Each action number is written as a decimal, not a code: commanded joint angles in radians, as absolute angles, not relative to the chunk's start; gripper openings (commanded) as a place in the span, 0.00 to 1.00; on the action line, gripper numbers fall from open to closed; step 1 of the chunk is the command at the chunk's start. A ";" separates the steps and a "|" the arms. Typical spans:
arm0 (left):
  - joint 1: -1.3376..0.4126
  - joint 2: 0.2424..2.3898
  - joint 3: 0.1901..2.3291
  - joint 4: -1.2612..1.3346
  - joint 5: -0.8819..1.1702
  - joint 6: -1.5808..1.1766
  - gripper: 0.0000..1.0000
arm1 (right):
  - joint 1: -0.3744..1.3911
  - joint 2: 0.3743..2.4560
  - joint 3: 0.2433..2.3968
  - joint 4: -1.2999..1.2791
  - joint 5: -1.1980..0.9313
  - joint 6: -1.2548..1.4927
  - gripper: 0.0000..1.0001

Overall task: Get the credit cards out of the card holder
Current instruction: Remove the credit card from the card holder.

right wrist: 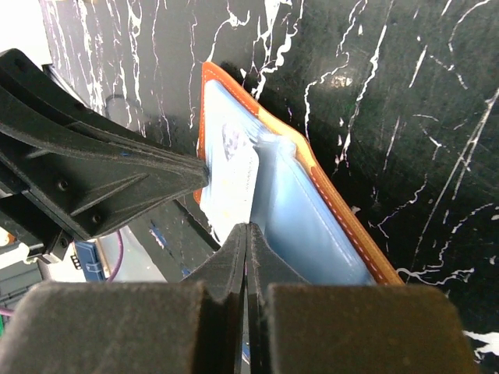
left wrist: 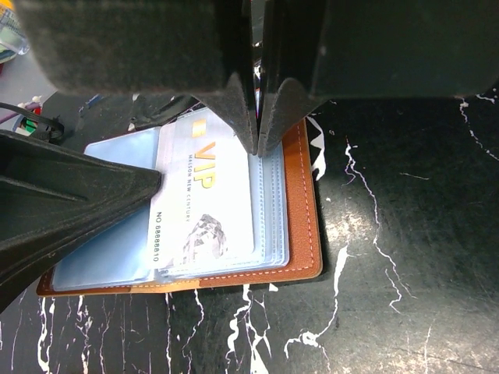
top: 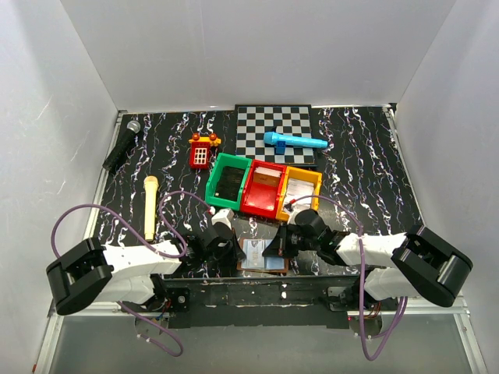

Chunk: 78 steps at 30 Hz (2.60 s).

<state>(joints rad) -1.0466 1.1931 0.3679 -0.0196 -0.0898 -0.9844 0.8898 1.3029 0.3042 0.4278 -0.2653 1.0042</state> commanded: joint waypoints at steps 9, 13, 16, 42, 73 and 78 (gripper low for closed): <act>-1.049 1.276 0.337 -0.121 -0.086 -0.946 0.00 | 0.881 1.315 0.318 0.551 -0.324 1.017 0.35; -1.049 1.282 0.336 -0.114 -0.080 -0.946 0.00 | 0.881 1.330 0.316 0.580 -0.339 1.028 0.36; -1.049 1.295 0.341 -0.107 -0.074 -0.945 0.00 | 0.881 1.342 0.311 0.618 -0.351 1.043 0.36; -1.049 1.321 0.347 -0.100 -0.066 -0.939 0.00 | 0.881 1.434 0.339 0.669 -0.468 1.052 0.37; -1.049 1.312 0.321 -0.126 -0.103 -0.988 0.00 | 0.864 1.270 0.324 0.450 -0.407 0.980 0.36; -1.049 1.316 0.321 -0.124 -0.101 -0.991 0.00 | 0.859 1.243 0.324 0.413 -0.399 0.968 0.36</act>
